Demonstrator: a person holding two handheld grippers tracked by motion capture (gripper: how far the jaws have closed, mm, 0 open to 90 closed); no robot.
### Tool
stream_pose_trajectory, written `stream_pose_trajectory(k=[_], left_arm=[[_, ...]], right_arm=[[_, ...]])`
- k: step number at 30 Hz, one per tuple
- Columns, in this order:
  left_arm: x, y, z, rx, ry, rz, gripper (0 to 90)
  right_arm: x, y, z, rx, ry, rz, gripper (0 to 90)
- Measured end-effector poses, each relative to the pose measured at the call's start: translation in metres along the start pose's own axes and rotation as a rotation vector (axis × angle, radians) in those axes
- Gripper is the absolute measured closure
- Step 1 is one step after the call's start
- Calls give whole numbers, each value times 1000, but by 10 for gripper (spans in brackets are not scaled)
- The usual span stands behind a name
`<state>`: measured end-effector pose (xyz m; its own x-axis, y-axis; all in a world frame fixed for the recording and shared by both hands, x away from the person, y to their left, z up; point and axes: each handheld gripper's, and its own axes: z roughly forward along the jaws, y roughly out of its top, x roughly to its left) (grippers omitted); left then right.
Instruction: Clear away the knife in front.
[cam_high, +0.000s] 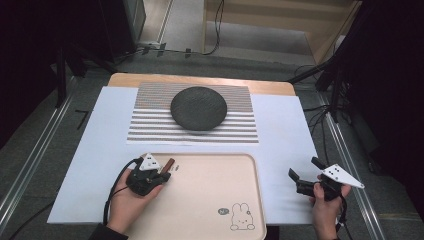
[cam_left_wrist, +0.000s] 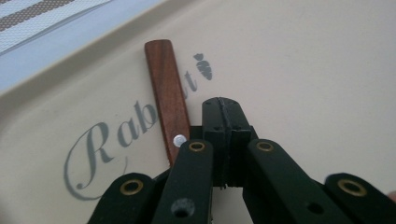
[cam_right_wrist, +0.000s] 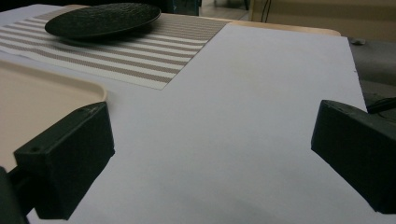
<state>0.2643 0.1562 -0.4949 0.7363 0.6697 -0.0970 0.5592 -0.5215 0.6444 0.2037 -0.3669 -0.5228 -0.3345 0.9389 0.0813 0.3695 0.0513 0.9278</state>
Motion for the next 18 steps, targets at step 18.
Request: stream_pose_trajectory(k=[18], left_arm=[[15, -15, -16, -1, 18, -40, 900]], right_arm=[[0, 0, 0, 0, 3, 2, 0]])
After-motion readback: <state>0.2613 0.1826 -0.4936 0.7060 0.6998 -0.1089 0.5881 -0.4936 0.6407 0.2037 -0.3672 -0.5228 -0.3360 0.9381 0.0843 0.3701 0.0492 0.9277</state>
